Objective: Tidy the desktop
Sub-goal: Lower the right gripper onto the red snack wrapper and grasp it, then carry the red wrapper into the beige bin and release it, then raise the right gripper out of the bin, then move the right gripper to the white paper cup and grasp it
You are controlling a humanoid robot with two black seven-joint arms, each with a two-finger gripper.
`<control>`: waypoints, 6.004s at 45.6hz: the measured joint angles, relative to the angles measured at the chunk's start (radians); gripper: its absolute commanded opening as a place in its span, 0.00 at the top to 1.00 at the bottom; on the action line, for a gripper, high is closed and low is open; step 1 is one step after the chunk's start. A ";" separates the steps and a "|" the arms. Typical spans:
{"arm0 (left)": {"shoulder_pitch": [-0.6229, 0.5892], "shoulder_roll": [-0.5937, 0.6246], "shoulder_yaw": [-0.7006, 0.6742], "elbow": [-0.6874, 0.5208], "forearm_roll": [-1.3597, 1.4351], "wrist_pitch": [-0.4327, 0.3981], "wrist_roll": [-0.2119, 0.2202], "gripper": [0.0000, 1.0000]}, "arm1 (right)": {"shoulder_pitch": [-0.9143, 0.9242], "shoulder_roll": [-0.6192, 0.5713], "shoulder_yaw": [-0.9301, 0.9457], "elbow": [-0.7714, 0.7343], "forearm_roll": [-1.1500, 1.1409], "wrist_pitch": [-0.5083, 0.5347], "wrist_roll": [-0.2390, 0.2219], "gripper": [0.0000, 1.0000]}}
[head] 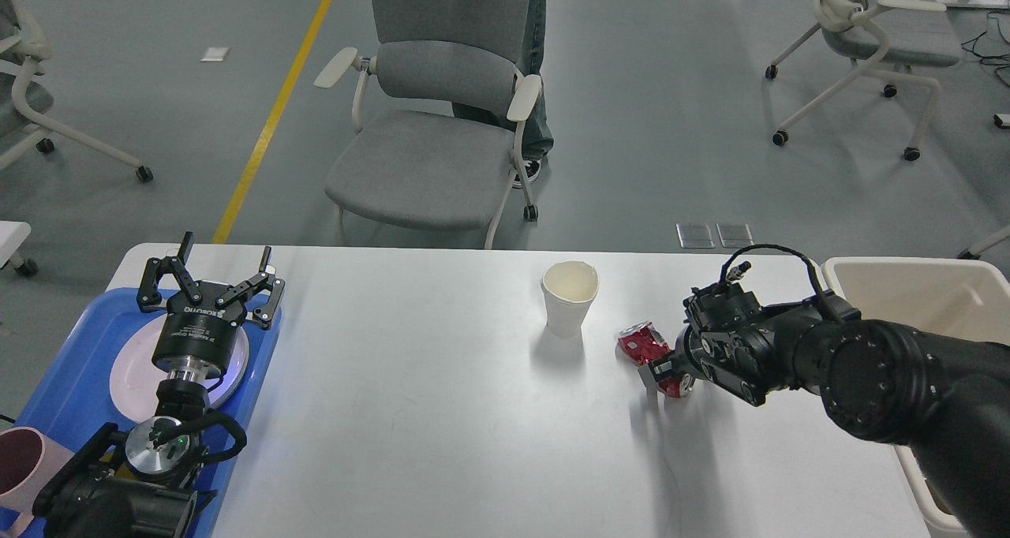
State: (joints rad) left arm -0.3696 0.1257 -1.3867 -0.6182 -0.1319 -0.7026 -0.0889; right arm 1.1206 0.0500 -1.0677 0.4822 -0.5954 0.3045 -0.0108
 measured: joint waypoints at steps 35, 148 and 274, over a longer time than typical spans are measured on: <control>0.000 0.000 0.000 0.000 0.000 0.000 0.000 0.04 | -0.027 0.019 0.036 0.019 0.004 -0.064 -0.049 1.00; 0.000 0.000 -0.001 0.000 0.000 0.002 0.000 0.04 | -0.386 -0.624 0.133 -0.288 0.427 0.024 0.123 1.00; 0.001 0.000 0.000 0.000 0.000 -0.002 0.000 0.04 | 1.035 -0.187 -0.095 0.875 0.613 0.256 -0.168 0.00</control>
State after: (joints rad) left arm -0.3689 0.1257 -1.3868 -0.6179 -0.1321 -0.7047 -0.0890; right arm 2.1552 -0.1367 -1.1627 1.3569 0.0175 0.5602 -0.1792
